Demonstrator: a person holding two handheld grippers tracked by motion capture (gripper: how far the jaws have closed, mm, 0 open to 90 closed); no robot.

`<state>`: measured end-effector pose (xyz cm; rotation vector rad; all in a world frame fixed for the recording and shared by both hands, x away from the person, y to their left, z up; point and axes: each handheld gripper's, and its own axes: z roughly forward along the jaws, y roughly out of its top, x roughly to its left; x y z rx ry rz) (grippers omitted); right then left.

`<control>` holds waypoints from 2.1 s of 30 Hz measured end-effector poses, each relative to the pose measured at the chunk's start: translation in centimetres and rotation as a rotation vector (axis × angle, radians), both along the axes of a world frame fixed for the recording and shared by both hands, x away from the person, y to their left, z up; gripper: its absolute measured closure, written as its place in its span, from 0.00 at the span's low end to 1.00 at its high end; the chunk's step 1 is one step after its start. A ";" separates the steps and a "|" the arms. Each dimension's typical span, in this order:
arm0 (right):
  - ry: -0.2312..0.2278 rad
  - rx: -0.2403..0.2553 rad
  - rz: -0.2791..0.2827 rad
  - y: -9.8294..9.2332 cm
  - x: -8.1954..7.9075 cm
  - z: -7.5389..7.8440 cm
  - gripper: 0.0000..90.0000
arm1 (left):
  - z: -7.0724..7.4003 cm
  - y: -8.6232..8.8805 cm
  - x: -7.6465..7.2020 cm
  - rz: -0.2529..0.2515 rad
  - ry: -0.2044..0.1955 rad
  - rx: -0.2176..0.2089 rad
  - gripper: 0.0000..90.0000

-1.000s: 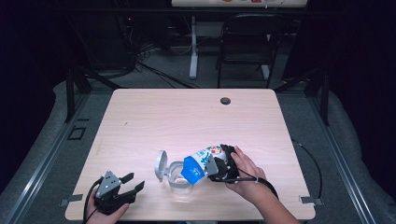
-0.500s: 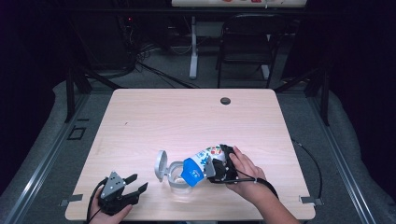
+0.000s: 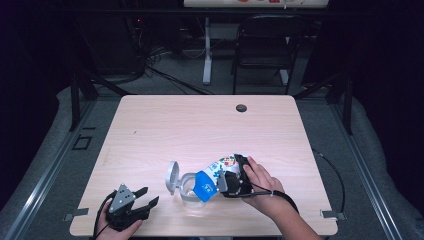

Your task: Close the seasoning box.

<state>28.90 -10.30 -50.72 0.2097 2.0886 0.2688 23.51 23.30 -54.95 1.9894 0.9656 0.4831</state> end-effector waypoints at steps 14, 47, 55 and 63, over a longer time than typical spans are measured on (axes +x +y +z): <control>-0.015 -0.018 0.011 0.3 -0.1 0.1 0.51 | 0.0 0.0 0.0 0.001 0.004 0.004 0.52; -0.077 -0.087 0.028 1.0 -0.3 0.3 0.52 | -0.2 0.0 0.1 0.003 0.006 -0.004 0.52; -0.086 -0.121 0.025 1.2 -0.3 0.6 0.52 | -0.2 0.0 0.1 0.004 0.006 -0.004 0.52; -0.103 -0.127 0.042 1.2 -0.3 0.6 0.52 | -0.2 0.0 0.1 0.002 0.005 -0.002 0.52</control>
